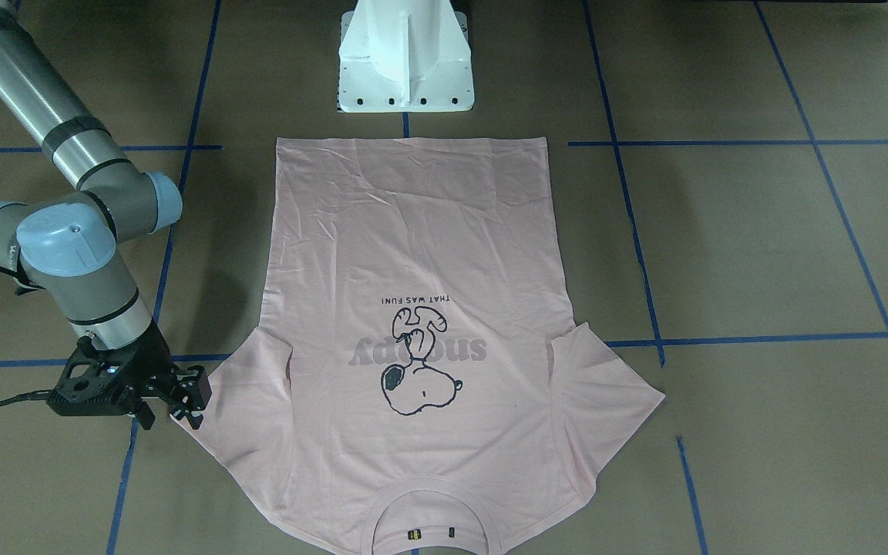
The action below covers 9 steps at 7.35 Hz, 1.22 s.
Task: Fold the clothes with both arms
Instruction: 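Move the right gripper to the sleeve nearest it and grasp it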
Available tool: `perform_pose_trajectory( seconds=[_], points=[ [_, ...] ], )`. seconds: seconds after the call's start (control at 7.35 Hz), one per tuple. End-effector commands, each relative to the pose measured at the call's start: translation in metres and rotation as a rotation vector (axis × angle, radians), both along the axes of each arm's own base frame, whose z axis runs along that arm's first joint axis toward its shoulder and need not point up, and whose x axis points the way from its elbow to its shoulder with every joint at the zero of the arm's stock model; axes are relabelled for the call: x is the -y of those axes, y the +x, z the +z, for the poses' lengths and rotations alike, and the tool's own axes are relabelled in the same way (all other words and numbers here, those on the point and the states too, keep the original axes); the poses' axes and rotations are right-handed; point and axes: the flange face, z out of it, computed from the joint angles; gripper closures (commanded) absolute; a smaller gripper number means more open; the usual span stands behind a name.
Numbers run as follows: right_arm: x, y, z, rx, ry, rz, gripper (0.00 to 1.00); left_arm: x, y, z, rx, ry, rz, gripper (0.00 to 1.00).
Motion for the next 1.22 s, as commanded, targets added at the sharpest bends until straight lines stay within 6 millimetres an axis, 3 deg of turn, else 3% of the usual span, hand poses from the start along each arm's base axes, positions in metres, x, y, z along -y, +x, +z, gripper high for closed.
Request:
perform_pose_trajectory(
  seconds=[0.0, 0.68, 0.82, 0.95, 1.09],
  points=[
    [-0.007, -0.011, 0.004, -0.01, -0.003, -0.013, 0.37, 0.0, 0.002, 0.002, -0.001, -0.006, 0.002, 0.0],
    [-0.015, -0.014, 0.018, -0.024, -0.017, -0.023, 0.41, 0.0, 0.003, 0.002, 0.0, -0.005, 0.004, 0.0],
    [-0.016, -0.014, 0.018, -0.022, -0.017, -0.024, 0.47, 0.0, 0.003, 0.002, 0.0, -0.005, 0.004, 0.0],
    [-0.016, -0.015, 0.016, -0.014, -0.021, -0.016, 0.82, 0.0, 0.003, 0.002, 0.0, -0.005, 0.004, 0.0],
    [-0.015, -0.014, 0.014, -0.009, -0.022, -0.012, 1.0, 0.0, 0.004, 0.001, -0.001, -0.003, 0.006, 0.0]
  ],
)
